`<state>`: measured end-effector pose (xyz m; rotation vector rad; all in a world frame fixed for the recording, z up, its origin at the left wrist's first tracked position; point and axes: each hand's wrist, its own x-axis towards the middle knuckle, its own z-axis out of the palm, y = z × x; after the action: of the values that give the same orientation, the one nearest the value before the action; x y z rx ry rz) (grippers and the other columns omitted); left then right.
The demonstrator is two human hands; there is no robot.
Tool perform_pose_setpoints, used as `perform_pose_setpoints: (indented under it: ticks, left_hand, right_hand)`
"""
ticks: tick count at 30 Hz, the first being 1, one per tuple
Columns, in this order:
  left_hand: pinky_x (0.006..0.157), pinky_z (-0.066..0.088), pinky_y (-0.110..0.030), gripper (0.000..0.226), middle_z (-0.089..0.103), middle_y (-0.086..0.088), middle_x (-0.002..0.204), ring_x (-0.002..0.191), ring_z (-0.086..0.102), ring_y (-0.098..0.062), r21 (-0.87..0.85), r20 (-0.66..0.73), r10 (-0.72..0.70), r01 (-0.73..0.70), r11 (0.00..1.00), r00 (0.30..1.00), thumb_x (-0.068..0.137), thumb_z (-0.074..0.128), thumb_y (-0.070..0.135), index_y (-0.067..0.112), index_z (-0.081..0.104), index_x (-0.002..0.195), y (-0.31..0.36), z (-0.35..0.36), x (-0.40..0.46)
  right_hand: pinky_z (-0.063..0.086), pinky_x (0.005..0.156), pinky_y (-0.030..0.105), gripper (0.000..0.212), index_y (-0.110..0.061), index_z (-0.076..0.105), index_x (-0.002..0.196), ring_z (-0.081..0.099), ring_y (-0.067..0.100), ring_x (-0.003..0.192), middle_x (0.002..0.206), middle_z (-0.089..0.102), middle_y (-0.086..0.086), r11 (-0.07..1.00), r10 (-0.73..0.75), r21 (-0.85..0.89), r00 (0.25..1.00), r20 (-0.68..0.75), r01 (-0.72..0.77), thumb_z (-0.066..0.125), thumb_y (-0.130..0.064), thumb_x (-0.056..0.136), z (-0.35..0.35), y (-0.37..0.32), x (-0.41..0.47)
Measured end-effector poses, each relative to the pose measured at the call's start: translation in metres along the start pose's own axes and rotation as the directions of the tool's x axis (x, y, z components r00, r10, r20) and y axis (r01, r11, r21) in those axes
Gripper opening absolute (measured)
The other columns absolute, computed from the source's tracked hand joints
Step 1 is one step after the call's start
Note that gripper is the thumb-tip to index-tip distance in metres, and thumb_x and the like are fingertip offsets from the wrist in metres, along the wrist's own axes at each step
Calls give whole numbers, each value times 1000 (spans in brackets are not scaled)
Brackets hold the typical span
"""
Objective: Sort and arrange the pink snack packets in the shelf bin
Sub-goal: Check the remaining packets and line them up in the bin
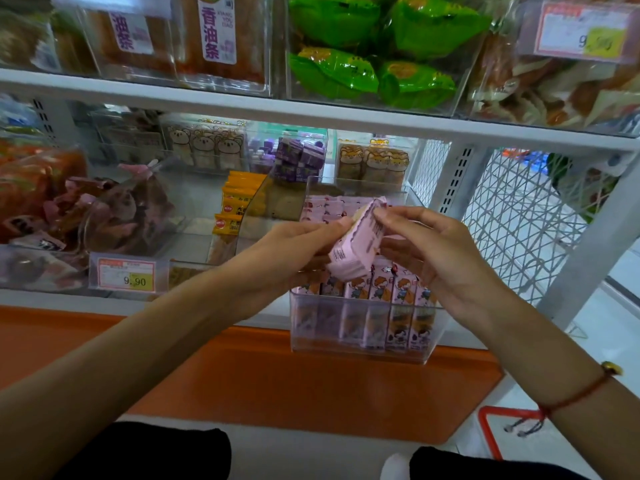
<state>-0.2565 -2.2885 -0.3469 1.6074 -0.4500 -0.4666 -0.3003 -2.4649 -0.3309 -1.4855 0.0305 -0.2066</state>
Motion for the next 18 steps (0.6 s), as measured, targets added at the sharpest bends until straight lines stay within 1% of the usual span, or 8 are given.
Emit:
perform_pose_setpoints:
  ticks: [4, 6, 9, 10, 12, 14, 16, 18]
  left_hand:
    - [63, 55, -17, 32, 74, 5, 82, 74, 68, -6, -18, 1, 17, -17, 1000, 1000, 73, 57, 48, 25, 74, 87, 2, 3, 0]
    - [60, 52, -12, 32, 74, 11, 86, 77, 69, 0, 38, -97, 152, -149, 988, 984, 70, 64, 44, 27, 68, 97, 2, 4, -1]
    - [67, 51, -10, 33, 68, 20, 95, 87, 65, 4, 406, -206, 519, -410, 817, 830, 70, 77, 35, 35, 61, 99, -1, 7, -2]
    - [68, 51, -10, 34, 66, 23, 96, 88, 63, 5, 495, -200, 590, -439, 750, 782, 70, 78, 35, 37, 59, 99, -2, 9, -3]
    - [70, 52, -13, 35, 63, 24, 98, 89, 61, 4, 560, -188, 643, -457, 691, 742, 70, 77, 39, 39, 57, 98, -3, 11, -4]
    - [76, 54, -18, 40, 61, 22, 104, 94, 59, 3, 554, -167, 618, -445, 703, 768, 72, 73, 46, 36, 56, 107, -3, 9, -3]
    - [83, 54, -24, 52, 57, 20, 116, 104, 57, 2, 482, -139, 508, -390, 784, 850, 76, 60, 56, 33, 52, 122, -2, 6, -2]
    - [82, 56, -33, 51, 61, 5, 114, 103, 60, -13, 343, -50, 372, -334, 878, 927, 80, 47, 57, 33, 51, 125, -3, 5, -2]
  right_hand:
    - [55, 61, 18, 29, -11, 67, 100, 72, 14, 72, 83, 74, 4, 1000, -11, -29, 1000, -20, 10, 73, -24, 73, -2, 1, 2]
    - [55, 62, 19, 38, -14, 67, 103, 72, 14, 76, 89, 74, 4, 999, -31, -43, 1000, -3, 31, 71, -33, 71, -2, 1, 1]
    - [57, 67, 22, 53, -16, 62, 104, 72, 14, 82, 94, 73, 3, 989, -97, -116, 995, 0, 96, 64, -53, 66, 4, 3, -1]
    - [58, 69, 22, 51, -17, 60, 102, 72, 12, 82, 93, 73, 1, 975, -146, -172, 989, -10, 143, 63, -53, 68, 5, 4, -2]
    - [57, 71, 21, 41, -18, 60, 101, 72, 10, 81, 89, 74, 0, 939, -239, -257, 971, -10, 229, 61, -49, 74, 7, 5, -3]
    - [57, 72, 22, 37, -17, 61, 104, 72, 11, 83, 90, 74, 1, 939, -256, -236, 967, 9, 251, 61, -42, 78, 6, 5, -2]
    - [56, 71, 22, 40, -15, 62, 110, 70, 12, 89, 95, 73, 1, 963, -227, -136, 972, 54, 232, 61, -37, 77, 1, 5, 1]
    - [54, 73, 22, 43, -17, 63, 113, 68, 13, 94, 100, 70, 2, 977, -205, -41, 972, 115, 211, 60, -36, 75, -3, 4, 3]
